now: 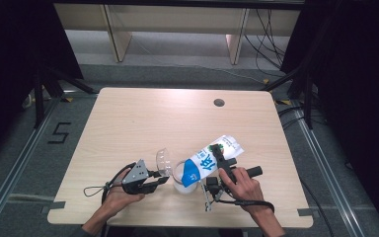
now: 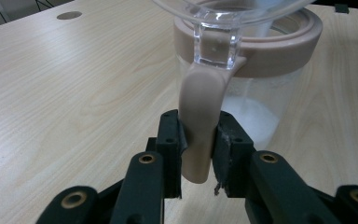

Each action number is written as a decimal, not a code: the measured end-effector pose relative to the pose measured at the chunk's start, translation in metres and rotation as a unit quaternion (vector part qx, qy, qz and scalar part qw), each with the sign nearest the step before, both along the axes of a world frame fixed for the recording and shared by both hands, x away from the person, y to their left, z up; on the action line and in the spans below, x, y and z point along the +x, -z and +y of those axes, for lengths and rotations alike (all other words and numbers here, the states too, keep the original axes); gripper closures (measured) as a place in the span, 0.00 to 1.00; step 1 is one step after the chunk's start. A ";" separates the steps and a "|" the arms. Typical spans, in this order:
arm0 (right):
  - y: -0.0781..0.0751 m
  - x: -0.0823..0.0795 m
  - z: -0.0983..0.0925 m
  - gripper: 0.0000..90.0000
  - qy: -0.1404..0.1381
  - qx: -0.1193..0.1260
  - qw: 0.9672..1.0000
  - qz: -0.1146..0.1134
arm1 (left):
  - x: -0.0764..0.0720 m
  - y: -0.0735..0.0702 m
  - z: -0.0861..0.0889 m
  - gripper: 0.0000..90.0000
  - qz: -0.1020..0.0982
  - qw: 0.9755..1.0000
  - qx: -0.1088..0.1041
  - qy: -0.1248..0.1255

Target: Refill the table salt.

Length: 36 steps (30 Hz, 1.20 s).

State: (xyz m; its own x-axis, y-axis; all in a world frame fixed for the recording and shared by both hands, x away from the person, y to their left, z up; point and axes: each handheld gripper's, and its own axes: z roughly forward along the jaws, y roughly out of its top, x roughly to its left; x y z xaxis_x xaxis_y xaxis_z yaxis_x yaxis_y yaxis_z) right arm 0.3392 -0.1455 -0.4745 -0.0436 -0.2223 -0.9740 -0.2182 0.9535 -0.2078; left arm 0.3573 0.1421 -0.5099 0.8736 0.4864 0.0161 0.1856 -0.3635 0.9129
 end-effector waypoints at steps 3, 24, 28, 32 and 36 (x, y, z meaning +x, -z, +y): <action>0.000 0.000 0.000 0.63 -0.001 -0.001 1.000 -0.001 | 0.000 0.000 0.000 0.81 0.000 1.000 0.000 0.000; 0.000 0.000 0.001 0.64 -0.002 -0.002 1.000 -0.003 | 0.000 0.000 0.000 0.81 0.000 1.000 0.001 0.000; -0.001 -0.001 0.001 0.64 -0.005 -0.008 1.000 -0.005 | 0.000 0.000 0.000 0.81 0.000 1.000 0.000 0.000; -0.001 0.000 0.001 0.64 -0.005 -0.007 1.000 -0.006 | 0.000 0.000 0.000 0.81 0.000 1.000 0.000 0.000; 0.000 -0.001 0.001 0.64 -0.004 -0.002 1.000 -0.002 | 0.000 0.000 0.000 0.81 0.000 1.000 0.000 0.000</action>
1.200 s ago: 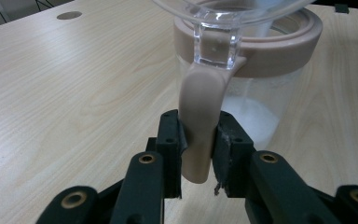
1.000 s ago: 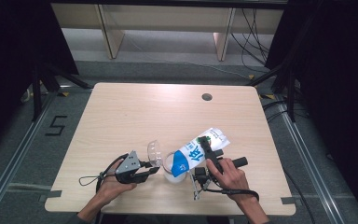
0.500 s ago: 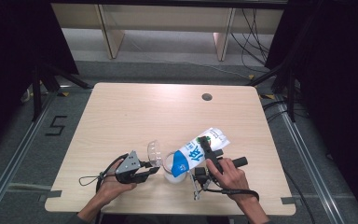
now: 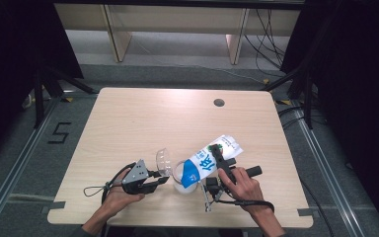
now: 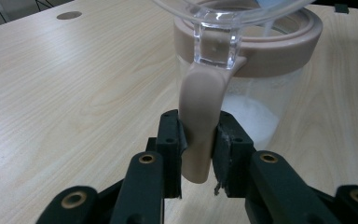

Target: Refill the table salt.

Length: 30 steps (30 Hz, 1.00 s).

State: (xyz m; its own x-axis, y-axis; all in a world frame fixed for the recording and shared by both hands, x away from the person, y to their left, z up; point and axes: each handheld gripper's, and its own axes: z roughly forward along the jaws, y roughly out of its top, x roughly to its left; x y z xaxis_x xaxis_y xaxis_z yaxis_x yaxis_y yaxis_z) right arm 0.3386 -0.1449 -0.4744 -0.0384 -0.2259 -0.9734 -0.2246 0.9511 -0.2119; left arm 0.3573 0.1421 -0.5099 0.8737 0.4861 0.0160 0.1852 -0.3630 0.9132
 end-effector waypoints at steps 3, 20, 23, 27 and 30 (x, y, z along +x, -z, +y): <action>0.000 0.000 0.000 0.64 0.000 0.000 1.000 0.000 | 0.000 0.000 0.000 0.81 0.000 1.000 0.001 0.000; 0.000 0.000 0.001 0.64 -0.002 -0.001 1.000 -0.004 | 0.000 0.000 0.000 0.81 0.000 1.000 0.000 0.000; 0.000 -0.001 0.001 0.64 -0.001 -0.001 1.000 -0.003 | 0.000 0.000 0.000 0.81 0.000 1.000 0.001 0.000; 0.001 -0.001 0.001 0.64 -0.004 -0.002 1.000 -0.004 | 0.000 0.000 0.000 0.81 0.000 1.000 0.000 0.000; -0.001 0.000 0.002 0.64 -0.009 -0.021 1.000 -0.008 | 0.000 0.000 0.000 0.81 0.000 1.000 0.000 0.000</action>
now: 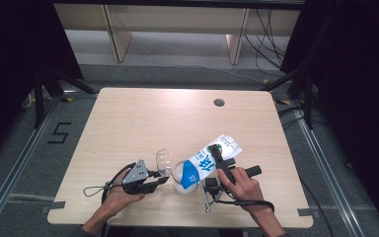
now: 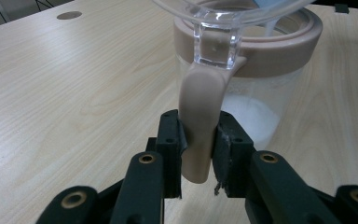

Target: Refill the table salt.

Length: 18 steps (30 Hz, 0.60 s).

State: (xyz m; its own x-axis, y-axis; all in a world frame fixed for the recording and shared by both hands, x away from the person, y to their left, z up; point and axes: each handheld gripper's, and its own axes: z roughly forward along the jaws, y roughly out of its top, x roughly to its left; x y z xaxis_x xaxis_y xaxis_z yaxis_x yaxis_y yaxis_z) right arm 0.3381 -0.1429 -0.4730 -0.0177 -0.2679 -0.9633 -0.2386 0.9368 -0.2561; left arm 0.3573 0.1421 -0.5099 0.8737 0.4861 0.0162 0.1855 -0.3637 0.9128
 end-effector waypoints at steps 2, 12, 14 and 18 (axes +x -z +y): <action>0.001 0.000 -0.001 0.65 0.002 0.007 1.000 0.002 | 0.000 0.000 0.000 0.81 0.000 1.000 0.000 0.000; 0.003 0.000 -0.001 0.66 0.006 0.016 1.000 0.006 | 0.000 0.000 0.000 0.81 0.000 1.000 0.000 0.000; 0.003 0.000 -0.002 0.66 0.004 0.012 1.000 0.005 | 0.000 0.000 0.000 0.81 0.000 1.000 0.000 0.000; 0.002 0.000 -0.001 0.66 0.002 0.009 1.000 0.003 | 0.000 0.000 0.000 0.81 0.000 1.000 0.000 0.000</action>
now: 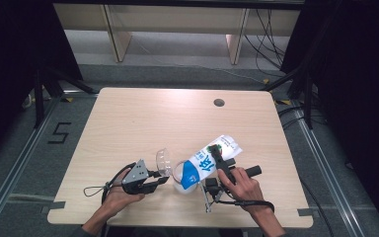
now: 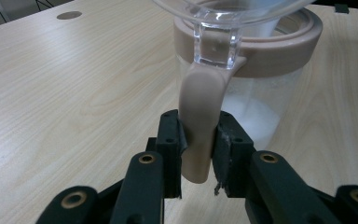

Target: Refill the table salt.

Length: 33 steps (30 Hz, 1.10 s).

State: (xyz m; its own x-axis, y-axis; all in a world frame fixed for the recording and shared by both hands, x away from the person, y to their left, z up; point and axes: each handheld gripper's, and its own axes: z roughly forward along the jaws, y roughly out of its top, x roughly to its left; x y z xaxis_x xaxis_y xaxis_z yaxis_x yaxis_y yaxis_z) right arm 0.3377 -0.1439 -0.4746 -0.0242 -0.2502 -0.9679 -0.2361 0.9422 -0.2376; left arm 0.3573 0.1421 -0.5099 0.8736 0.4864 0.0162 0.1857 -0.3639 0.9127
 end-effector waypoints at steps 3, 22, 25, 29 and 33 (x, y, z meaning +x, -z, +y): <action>0.001 0.000 0.000 0.67 0.002 0.004 1.000 0.003 | 0.000 0.000 0.000 0.81 0.000 1.000 0.000 0.000; 0.001 0.000 0.000 0.69 -0.002 0.006 1.000 0.007 | 0.000 0.000 0.000 0.81 0.000 1.000 0.000 0.000; -0.001 0.001 0.000 0.69 -0.006 -0.003 1.000 0.003 | 0.000 0.000 0.000 0.81 0.000 1.000 0.000 0.000; 0.000 0.001 0.000 0.69 -0.002 0.007 1.000 0.007 | 0.000 0.000 0.000 0.81 0.000 1.000 0.000 0.000; 0.000 0.001 0.000 0.69 -0.002 0.007 1.000 0.007 | 0.000 0.000 0.000 0.81 0.000 1.000 -0.001 0.000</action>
